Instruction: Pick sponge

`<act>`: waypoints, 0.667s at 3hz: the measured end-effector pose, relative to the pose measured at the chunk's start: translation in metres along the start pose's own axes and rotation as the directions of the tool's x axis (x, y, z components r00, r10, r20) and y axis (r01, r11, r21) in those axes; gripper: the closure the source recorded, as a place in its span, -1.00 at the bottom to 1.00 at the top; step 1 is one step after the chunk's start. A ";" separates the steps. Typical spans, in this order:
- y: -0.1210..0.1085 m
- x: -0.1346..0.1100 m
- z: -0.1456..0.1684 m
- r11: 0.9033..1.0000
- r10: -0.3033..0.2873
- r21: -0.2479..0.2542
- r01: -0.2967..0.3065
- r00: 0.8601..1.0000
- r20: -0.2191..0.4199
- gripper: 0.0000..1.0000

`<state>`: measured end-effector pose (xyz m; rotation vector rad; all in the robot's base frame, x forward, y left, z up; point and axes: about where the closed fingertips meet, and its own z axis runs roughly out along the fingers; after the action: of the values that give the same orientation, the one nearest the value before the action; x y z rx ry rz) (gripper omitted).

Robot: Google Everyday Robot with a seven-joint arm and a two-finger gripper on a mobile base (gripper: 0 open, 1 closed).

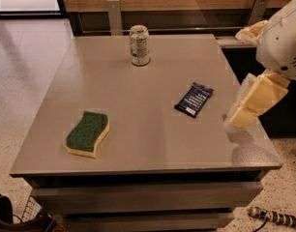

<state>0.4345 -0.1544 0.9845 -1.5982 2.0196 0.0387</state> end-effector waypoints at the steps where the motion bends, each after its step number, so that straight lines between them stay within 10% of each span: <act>1: 0.026 -0.050 0.043 1.000 0.012 -0.031 -0.005 0.972 0.233 -1.00; 2: 0.042 -0.097 0.076 0.995 0.038 -0.104 0.003 0.919 0.392 -1.00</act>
Offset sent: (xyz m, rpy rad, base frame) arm 0.0104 0.1909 -0.0456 0.6131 0.0155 0.2451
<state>0.4398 -0.0288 0.9500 -1.4908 1.7379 0.4442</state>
